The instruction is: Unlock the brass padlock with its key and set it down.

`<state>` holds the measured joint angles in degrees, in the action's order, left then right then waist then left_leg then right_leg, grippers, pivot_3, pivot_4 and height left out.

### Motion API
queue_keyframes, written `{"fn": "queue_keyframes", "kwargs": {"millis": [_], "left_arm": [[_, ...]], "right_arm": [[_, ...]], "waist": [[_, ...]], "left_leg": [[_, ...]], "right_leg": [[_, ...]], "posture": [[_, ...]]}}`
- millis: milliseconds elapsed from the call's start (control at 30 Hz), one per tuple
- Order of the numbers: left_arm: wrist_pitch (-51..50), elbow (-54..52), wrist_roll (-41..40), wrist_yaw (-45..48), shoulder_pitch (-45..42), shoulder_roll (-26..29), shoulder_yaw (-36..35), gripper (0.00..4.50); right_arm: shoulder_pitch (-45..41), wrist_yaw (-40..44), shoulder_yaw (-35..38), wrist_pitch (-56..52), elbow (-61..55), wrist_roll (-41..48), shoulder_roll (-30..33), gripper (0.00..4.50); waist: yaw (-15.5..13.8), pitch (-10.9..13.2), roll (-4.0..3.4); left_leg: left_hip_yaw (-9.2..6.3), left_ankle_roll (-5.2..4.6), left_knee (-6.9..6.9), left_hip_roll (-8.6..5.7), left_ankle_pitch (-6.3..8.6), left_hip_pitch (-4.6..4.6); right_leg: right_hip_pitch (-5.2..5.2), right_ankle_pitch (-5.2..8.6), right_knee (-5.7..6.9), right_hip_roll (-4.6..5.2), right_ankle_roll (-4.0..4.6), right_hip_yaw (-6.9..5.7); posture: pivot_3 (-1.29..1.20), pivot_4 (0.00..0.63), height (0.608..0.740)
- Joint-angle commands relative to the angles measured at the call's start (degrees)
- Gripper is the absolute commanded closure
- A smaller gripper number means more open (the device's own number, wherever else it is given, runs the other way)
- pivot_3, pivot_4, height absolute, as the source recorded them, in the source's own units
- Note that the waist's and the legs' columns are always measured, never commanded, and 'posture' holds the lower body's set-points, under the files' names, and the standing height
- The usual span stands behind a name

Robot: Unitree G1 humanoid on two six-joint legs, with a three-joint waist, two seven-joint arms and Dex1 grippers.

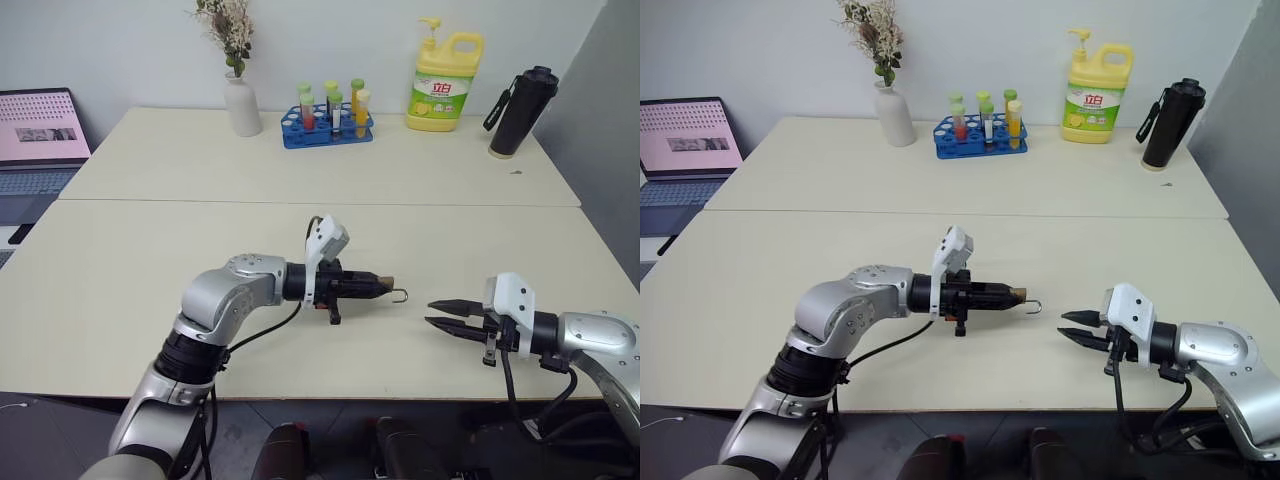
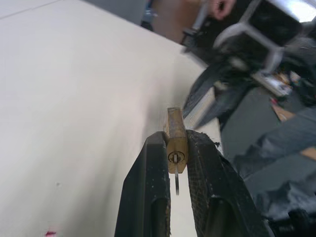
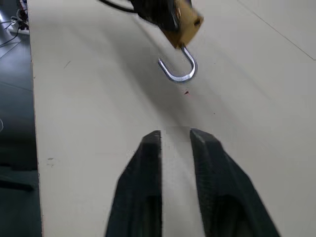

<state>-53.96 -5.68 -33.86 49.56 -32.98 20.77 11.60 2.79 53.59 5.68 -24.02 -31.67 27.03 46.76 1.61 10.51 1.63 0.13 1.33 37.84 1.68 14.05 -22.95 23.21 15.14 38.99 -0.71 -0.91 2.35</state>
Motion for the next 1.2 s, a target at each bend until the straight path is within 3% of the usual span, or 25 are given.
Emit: {"fn": "queue_keyframes", "kwargs": {"millis": [33, 233, 567, 800, 967, 1100, 1200], "left_arm": [[-3.35, 3.89, -0.28, -6.56, 1.66, -4.38, -2.44, 4.33], [-2.17, 6.99, 1.96, -5.25, 2.07, -3.85, -0.01, 4.33], [0.44, 13.36, 4.35, -1.60, -1.80, -4.58, 1.60, 4.33], [7.21, 16.98, 9.89, -0.72, -3.64, -4.29, 3.77, 2.10], [16.78, 17.33, 12.88, -0.57, -5.37, -3.25, 1.32, 0.50], [20.91, 12.53, 12.51, 1.63, -4.51, -0.04, -0.90, 0.50], [25.71, 4.54, 14.66, 5.38, -0.09, 7.46, -1.13, 0.50]], "right_arm": [[1.28, -3.52, 1.18, -3.12, -6.65, 3.78, -1.68, 2.16], [-0.01, -5.16, -1.43, -4.33, -5.77, 1.71, -2.11, 0.02], [-1.82, -4.56, -3.89, -4.58, -2.04, -0.92, -1.07, 0.00], [-1.27, -4.74, -3.94, -4.83, -2.26, -1.13, -1.37, 0.00], [-1.19, -5.24, -3.47, -5.24, -2.59, -0.61, -1.68, 0.00], [-1.52, -5.34, -2.99, -5.53, -2.71, -0.09, -1.68, 0.00], [-1.99, -4.57, -2.39, -5.05, -1.58, -0.29, -0.98, 0.00]], "waist": [[0.09, 0.00, 0.00], [0.10, 0.00, 0.00], [0.01, 0.00, 0.00], [0.04, 0.00, 0.01], [0.02, 0.00, 0.01], [0.16, 0.00, 0.01], [0.27, 0.00, 0.00]], "left_leg": [[0.00, 0.00, 0.00, 0.00, 0.00, 0.00], [-0.01, 0.00, 0.00, -0.04, 0.00, 0.01], [0.01, 0.00, -0.01, -0.09, 0.00, -0.01], [0.01, 0.00, -0.02, -0.10, 0.00, -0.01], [0.01, 0.00, -0.01, -0.08, 0.00, -0.01], [0.04, 0.01, -0.05, -0.04, 0.00, -0.01], [0.03, 0.01, -0.07, -0.02, 0.00, -0.02]], "right_leg": [[0.00, 0.00, 0.00, -0.02, 0.00, 0.00], [0.01, 0.00, 0.02, -0.02, 0.00, -0.01], [0.01, 0.00, -0.01, -0.01, 0.00, -0.02], [0.01, 0.00, -0.01, -0.02, 0.00, -0.01], [0.01, 0.00, -0.01, -0.01, 0.00, -0.01], [0.03, 0.00, -0.02, -0.03, 0.00, 0.01], [0.04, 0.00, -0.03, -0.03, 0.00, 0.01]], "posture": [[0.00, 0.150, 0.740], [0.00, 0.150, 0.740], [0.00, 0.150, 0.740], [0.00, 0.150, 0.740], [0.00, 0.150, 0.740], [0.00, 0.150, 0.740], [0.00, 0.150, 0.740]]}}
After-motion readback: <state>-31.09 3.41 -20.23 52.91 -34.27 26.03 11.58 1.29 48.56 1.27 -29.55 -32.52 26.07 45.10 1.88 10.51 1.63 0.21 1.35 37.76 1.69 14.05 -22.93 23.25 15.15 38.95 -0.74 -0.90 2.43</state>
